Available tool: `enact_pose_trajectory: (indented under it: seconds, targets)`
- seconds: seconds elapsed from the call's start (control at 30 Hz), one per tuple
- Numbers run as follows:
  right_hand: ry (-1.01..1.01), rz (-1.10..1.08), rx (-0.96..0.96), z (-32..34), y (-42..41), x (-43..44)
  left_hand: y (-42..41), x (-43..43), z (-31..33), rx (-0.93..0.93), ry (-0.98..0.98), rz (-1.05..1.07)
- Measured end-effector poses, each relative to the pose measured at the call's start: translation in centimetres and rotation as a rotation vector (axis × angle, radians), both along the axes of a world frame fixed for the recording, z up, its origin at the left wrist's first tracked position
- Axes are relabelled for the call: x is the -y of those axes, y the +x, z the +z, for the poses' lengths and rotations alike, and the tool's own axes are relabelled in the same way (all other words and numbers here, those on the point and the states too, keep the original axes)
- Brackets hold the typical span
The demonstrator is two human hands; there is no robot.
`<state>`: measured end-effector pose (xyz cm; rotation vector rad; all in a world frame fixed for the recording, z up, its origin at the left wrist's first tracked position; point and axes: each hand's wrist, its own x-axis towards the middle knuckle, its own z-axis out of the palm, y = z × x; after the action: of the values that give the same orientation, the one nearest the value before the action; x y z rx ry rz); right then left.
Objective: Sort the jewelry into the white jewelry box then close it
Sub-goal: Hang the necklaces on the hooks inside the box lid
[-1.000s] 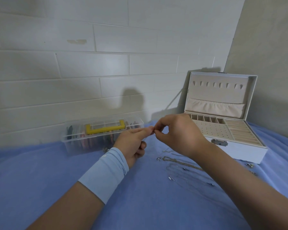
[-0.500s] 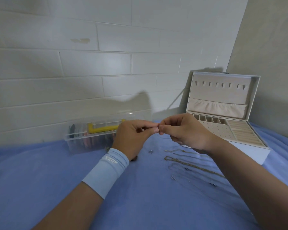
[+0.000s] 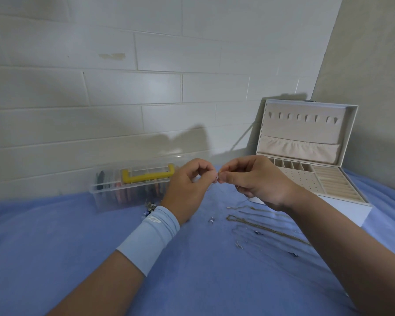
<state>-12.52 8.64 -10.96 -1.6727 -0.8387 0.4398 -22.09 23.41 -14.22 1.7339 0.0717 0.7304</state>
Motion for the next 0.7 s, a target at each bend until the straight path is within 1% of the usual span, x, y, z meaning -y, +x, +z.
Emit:
enact_pose_trajectory:
  seconds: [0.07,0.1,0.17,0.23,0.33,0.47,0.57,0.7]
  targets:
    - [0.049,-0.031,-0.042,-0.2,0.0,-0.2,-0.1,0.5,0.1,-0.083,-0.231,-0.082]
    - [0.053,-0.043,-0.054,-0.3,0.0,-0.2,-0.1,0.7,0.2,-0.112,-0.31,-0.112]
    - [0.013,-0.056,-0.047,-0.2,0.0,-0.3,-0.1,0.8,0.3,-0.135,-0.404,-0.156]
    - [-0.05,-0.074,-0.026,-0.1,0.0,-0.3,-0.1,0.9,0.3,-0.135,-0.435,-0.164]
    - [-0.136,-0.074,-0.012,0.2,-0.2,-0.2,0.0,1.0,0.1,-0.127,-0.375,-0.134]
    - [-0.203,-0.011,-0.032,0.5,-0.6,-0.2,0.1,1.4,-0.1,-0.114,-0.293,-0.057]
    - [-0.227,0.001,-0.001,0.5,-0.7,-0.3,0.4,1.1,-0.4,-0.102,-0.13,0.04]
    - [-0.254,0.02,0.081,0.5,-1.0,-0.5,0.7,0.7,-0.4,-0.164,-0.054,0.027]
